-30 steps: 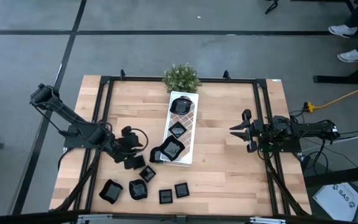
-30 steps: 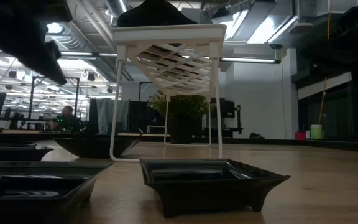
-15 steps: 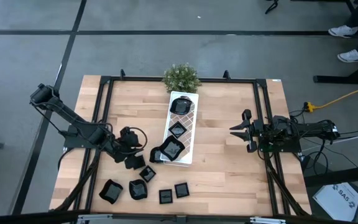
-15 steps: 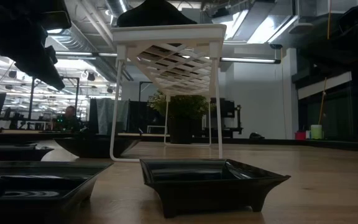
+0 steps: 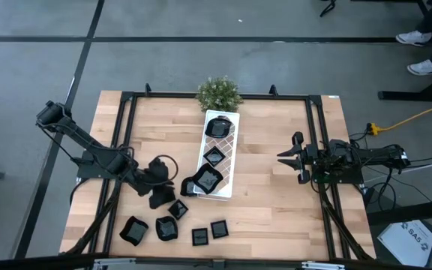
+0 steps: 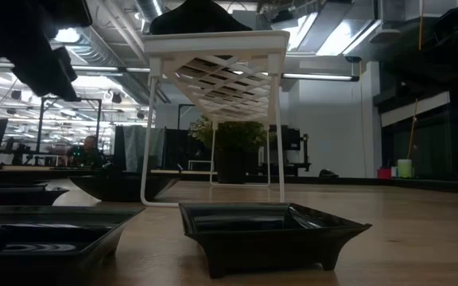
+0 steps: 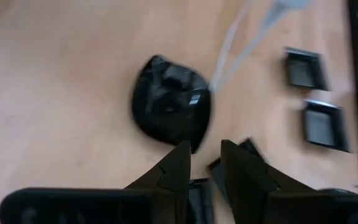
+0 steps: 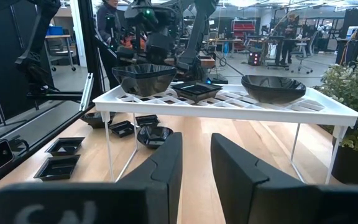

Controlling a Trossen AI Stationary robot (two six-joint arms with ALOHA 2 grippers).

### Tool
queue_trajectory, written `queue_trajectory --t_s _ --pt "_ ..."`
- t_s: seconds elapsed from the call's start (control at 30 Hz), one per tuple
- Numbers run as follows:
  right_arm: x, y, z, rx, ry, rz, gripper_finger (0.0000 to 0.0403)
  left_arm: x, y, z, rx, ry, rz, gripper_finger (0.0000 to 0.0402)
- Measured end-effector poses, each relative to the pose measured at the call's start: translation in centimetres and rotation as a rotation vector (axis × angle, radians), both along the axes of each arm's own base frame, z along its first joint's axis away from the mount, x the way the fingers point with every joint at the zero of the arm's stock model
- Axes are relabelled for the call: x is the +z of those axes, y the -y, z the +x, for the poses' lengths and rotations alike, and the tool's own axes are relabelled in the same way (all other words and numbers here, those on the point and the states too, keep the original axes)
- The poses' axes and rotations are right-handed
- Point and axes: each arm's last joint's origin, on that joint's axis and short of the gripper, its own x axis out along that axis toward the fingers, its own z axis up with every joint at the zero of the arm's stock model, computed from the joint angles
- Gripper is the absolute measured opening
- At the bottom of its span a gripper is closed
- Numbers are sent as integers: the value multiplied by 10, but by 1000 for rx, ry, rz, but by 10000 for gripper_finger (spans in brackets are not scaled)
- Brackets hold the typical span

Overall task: Pick & Place Mini shaped plates
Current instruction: Stack the leaf shaped plate on top of the leaf shaped plate on the shelf

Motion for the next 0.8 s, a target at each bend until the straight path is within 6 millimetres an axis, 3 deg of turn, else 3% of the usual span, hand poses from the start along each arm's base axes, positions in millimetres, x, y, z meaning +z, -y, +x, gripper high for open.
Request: queue_trajectory --t_s 0.27,0.6,0.8 --pt "0 0 0 0 0 0 85 0 7 2 -48 -23 -127 82" --pt "0 0 0 0 0 0 85 -12 39 10 -65 -50 -357 82" --pt "0 0 0 0 0 0 85 -12 59 19 -116 -70 -319 82"
